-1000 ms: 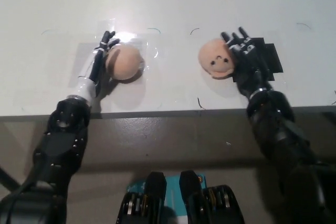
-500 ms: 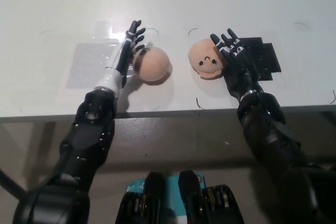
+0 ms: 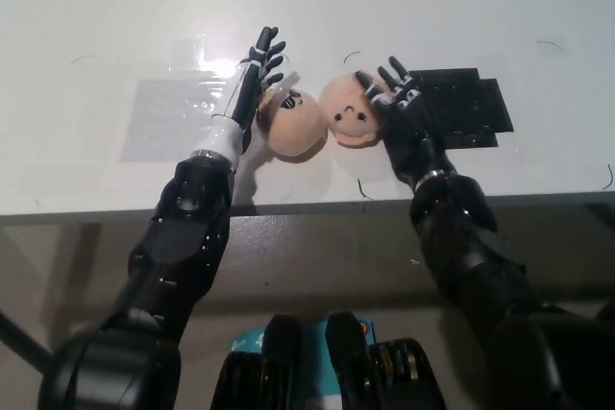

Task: Use both hands to push two dumpling toys together to the middle

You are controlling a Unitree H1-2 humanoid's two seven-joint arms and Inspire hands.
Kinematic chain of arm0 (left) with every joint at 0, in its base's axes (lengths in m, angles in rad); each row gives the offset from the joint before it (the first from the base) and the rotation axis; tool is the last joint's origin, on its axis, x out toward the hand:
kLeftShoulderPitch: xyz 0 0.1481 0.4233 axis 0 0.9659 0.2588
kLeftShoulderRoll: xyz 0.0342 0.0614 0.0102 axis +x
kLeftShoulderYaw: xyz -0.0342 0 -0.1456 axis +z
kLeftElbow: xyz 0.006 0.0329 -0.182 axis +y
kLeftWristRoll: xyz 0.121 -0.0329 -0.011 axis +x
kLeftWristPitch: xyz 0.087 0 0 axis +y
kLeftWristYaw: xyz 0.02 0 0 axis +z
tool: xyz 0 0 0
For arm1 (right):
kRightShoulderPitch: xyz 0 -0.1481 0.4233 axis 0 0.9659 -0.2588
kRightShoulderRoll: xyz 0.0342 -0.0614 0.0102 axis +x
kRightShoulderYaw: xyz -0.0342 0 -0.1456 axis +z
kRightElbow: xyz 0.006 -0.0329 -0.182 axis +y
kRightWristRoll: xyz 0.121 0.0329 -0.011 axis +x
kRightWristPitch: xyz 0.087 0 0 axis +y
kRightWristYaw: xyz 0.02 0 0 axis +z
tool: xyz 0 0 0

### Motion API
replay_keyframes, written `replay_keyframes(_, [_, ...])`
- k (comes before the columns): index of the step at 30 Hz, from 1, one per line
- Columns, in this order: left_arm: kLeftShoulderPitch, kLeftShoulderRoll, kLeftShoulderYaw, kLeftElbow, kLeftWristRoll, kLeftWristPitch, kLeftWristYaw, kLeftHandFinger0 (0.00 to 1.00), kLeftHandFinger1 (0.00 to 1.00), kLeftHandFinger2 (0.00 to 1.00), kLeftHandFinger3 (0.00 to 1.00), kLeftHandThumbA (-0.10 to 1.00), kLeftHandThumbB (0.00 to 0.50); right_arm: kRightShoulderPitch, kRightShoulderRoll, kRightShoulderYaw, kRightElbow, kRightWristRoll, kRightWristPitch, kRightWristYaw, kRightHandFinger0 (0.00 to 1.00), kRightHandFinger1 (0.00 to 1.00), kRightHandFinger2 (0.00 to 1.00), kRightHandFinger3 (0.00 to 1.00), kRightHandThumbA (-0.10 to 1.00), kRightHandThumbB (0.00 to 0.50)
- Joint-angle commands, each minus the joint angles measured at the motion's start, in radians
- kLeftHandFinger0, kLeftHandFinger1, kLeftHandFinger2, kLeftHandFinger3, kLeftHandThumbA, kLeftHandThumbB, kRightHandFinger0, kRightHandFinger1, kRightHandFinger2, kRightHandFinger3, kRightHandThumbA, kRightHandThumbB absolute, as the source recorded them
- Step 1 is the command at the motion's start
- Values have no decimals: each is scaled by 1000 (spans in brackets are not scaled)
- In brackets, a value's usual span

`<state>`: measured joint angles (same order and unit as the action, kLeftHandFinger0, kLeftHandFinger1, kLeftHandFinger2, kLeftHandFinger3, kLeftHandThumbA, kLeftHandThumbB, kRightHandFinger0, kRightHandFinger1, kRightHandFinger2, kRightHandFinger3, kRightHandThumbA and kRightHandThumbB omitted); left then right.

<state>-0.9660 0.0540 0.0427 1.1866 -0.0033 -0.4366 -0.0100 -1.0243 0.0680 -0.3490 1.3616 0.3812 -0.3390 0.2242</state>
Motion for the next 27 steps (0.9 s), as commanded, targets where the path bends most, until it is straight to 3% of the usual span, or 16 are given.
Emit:
replay_keyframes(1, [-75, -3, 6, -2, -6, -33, 29, 1000, 1000, 1000, 1000, 1000, 397, -48, 21, 17, -21, -10, -34, 17, 1000, 1000, 1000, 1000, 1000, 159])
replay_keyframes(14, [-81, -4, 6, 22, -5, -33, 28, 1000, 1000, 1000, 1000, 1000, 411, -51, 30, 9, -20, 1, -37, 8, 1000, 1000, 1000, 1000, 1000, 164])
replay_keyframes(20, [-38, 24, -27, -20, 30, -33, 16, 1000, 1000, 1000, 1000, 1000, 421, -11, -14, 87, -79, -100, -131, -64, 1000, 1000, 1000, 1000, 1000, 156])
replay_keyframes(25, [-14, 59, -67, -43, 65, -33, 31, 1000, 1000, 1000, 1000, 1000, 398, 30, -40, 121, -202, -153, -131, -93, 1000, 1000, 1000, 1000, 1000, 160])
replay_keyframes(27, [4, 99, -85, -54, 84, -33, 21, 1000, 1000, 1000, 1000, 1000, 439, 62, -69, 147, -298, -179, -131, -106, 1000, 1000, 1000, 1000, 1000, 186])
